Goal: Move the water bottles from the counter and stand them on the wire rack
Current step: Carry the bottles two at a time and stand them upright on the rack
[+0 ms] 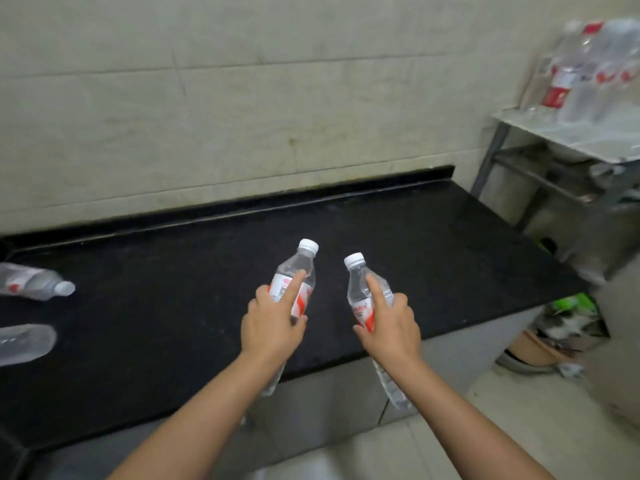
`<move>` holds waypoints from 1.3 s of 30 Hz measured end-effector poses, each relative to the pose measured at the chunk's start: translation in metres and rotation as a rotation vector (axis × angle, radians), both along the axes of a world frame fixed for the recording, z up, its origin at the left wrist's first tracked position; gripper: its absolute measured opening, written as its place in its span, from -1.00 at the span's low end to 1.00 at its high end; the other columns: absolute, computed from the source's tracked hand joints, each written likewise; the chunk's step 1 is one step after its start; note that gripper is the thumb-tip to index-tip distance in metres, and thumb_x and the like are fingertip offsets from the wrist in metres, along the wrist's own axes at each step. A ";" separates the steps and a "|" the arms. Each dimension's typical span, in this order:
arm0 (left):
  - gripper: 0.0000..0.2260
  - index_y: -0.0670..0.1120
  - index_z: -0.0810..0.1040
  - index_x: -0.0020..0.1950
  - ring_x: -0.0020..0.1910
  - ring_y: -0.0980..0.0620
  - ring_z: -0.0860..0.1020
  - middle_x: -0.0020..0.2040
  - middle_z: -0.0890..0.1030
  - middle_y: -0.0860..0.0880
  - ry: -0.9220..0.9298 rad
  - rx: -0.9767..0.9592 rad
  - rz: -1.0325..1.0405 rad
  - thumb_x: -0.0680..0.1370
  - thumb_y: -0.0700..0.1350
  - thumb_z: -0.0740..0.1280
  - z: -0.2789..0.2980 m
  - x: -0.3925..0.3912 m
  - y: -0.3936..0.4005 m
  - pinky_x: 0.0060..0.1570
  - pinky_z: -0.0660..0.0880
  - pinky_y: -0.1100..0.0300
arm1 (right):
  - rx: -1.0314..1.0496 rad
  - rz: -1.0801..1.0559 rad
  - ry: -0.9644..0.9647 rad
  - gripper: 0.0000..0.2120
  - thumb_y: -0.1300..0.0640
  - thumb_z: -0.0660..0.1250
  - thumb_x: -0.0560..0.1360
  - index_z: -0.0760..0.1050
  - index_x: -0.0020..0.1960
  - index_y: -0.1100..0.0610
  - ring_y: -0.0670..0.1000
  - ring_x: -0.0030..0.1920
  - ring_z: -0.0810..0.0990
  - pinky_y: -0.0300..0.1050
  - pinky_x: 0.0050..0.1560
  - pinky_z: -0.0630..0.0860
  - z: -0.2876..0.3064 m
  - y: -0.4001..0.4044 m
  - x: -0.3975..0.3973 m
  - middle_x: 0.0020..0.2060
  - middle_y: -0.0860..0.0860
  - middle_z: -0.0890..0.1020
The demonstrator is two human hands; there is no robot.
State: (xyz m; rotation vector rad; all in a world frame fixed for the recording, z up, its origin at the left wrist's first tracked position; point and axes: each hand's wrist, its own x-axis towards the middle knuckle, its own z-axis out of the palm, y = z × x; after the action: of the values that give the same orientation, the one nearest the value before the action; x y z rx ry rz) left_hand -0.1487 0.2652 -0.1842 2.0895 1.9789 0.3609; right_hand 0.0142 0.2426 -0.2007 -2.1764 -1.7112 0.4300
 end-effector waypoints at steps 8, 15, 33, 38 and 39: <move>-0.36 0.25 -0.01 0.47 0.15 -0.13 0.43 0.23 0.33 -0.15 -0.185 0.258 -0.149 0.51 0.06 0.29 0.070 0.252 0.056 0.03 0.45 0.08 | 0.357 -0.119 -0.060 -0.22 -0.02 0.34 0.44 -0.07 0.48 -0.14 0.18 0.19 0.40 -0.02 0.14 0.41 0.092 0.016 0.240 0.22 0.15 0.30; -0.34 0.23 0.05 0.47 0.11 -0.20 0.46 0.18 0.38 -0.20 -0.322 0.382 -0.275 0.48 0.03 0.33 0.122 0.435 0.083 0.02 0.45 0.02 | 0.498 -0.230 -0.147 -0.21 -0.04 0.34 0.44 -0.09 0.48 -0.14 0.22 0.20 0.39 0.01 0.18 0.40 0.156 0.035 0.412 0.22 0.18 0.30; -0.35 0.20 0.15 0.46 0.10 -0.21 0.45 0.14 0.42 -0.24 -0.528 0.671 -0.343 0.46 0.02 0.37 0.186 0.705 0.284 0.03 0.45 0.01 | 0.770 -0.307 -0.166 -0.19 -0.05 0.39 0.40 -0.03 0.47 -0.15 0.18 0.14 0.45 -0.04 0.06 0.45 0.220 0.228 0.696 0.18 0.18 0.35; -0.36 0.21 0.13 0.46 0.25 -0.24 0.39 0.34 0.30 -0.27 -0.495 0.683 -0.296 0.47 0.02 0.36 0.186 0.773 0.326 0.11 0.44 -0.05 | 0.816 -0.310 -0.120 -0.19 -0.06 0.40 0.39 0.00 0.48 -0.10 0.21 0.16 0.46 0.01 0.12 0.44 0.227 0.281 0.762 0.21 0.20 0.35; -0.36 0.22 0.12 0.46 0.25 -0.24 0.39 0.35 0.28 -0.27 -0.481 0.683 -0.288 0.47 0.04 0.36 0.186 0.780 0.332 0.11 0.45 -0.06 | 0.828 -0.303 -0.102 -0.19 -0.05 0.41 0.38 0.01 0.48 -0.10 0.22 0.16 0.46 0.01 0.12 0.44 0.227 0.288 0.769 0.22 0.21 0.35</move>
State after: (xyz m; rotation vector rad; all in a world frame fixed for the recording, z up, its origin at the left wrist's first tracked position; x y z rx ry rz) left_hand 0.6309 0.5967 0.0021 2.2943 1.3536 1.4802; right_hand 0.7830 0.5308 0.0267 -1.7772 -1.2357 -0.4131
